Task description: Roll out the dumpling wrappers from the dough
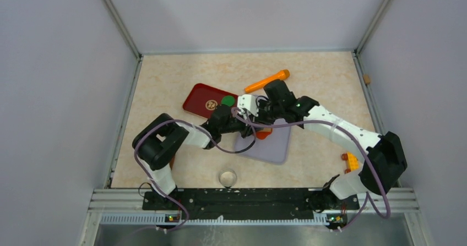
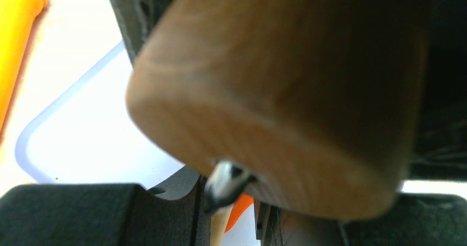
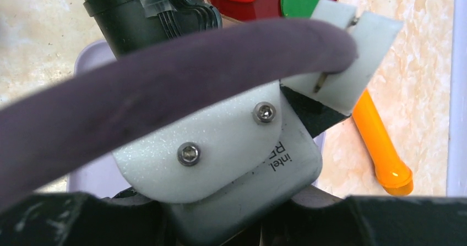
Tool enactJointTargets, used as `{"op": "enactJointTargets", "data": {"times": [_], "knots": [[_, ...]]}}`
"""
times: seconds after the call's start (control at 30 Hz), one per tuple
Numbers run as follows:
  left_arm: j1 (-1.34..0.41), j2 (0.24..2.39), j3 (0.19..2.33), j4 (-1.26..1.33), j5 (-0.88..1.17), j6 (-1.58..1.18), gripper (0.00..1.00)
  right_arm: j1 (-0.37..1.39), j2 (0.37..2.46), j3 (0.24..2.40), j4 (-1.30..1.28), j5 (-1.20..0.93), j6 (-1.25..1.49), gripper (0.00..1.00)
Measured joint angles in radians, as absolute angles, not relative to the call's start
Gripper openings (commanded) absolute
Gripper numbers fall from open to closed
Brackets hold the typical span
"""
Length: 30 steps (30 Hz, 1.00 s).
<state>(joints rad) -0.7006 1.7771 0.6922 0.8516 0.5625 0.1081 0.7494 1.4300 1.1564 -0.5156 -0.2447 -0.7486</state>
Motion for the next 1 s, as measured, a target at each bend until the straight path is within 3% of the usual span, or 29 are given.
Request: {"op": "enactJointTargets", "data": {"times": [0.57,1.0], "knots": [[-0.680,1.934,0.785,0.935,0.609,0.098,0.00,0.692,1.430,1.047,-0.344,-0.244,-0.741,0.00],[-0.634,1.975,0.869,0.888,0.605,0.021,0.00,0.644,1.517,1.100,-0.251,-0.222,-0.688,0.00]]}}
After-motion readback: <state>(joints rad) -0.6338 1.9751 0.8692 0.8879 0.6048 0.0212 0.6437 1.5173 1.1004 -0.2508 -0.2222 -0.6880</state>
